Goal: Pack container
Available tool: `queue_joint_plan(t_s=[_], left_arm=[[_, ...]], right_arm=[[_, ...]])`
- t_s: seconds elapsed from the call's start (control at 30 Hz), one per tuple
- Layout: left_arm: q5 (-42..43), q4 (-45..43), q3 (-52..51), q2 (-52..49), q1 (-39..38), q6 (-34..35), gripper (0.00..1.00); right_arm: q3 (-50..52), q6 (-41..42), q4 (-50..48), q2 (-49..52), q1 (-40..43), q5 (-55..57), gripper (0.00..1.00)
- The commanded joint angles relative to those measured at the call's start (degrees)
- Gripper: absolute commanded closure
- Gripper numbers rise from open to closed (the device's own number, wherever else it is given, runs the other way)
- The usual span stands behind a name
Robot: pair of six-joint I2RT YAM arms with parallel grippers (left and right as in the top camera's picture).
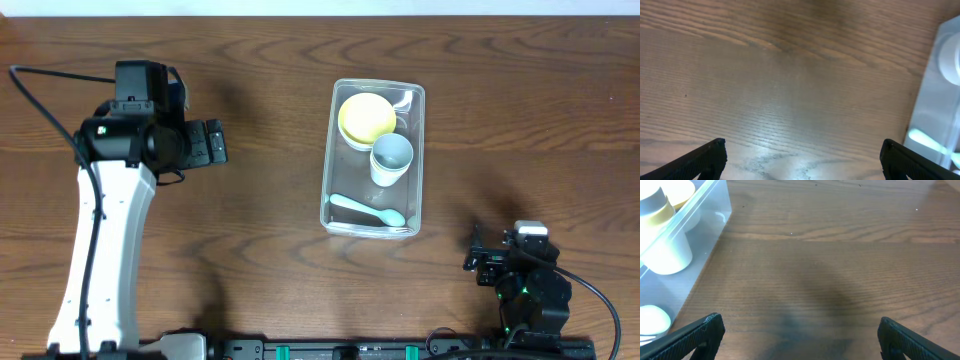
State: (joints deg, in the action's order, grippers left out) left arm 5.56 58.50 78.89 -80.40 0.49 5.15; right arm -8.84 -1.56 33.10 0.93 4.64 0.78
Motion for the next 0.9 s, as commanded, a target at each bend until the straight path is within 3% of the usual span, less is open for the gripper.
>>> queue_joint_plan(t_s=[0.0,0.27,0.63,0.87], left_arm=[[-0.46,0.17,-1.42,7.61,-0.42,0.07,0.02],[-3.50,0.50,-11.63,27.98,-0.42,-6.64,0.02],[-3.43,-19.45,-38.73,55.47,-0.42,-9.60,0.02],[-3.43,-27.23,-51.82,67.04,-0.42,-9.60,0.02]], right_arm=[[0.26,-0.66,-0.15,-0.55,0.22,-0.59,0.01],[0.26,-0.66,-0.15,-0.55,0.22,-0.59,0.01],[0.26,-0.66,-0.15,-0.55,0.22,-0.59,0.01],[0.26,-0.66,-0.15,-0.55,0.22,-0.59,0.01]])
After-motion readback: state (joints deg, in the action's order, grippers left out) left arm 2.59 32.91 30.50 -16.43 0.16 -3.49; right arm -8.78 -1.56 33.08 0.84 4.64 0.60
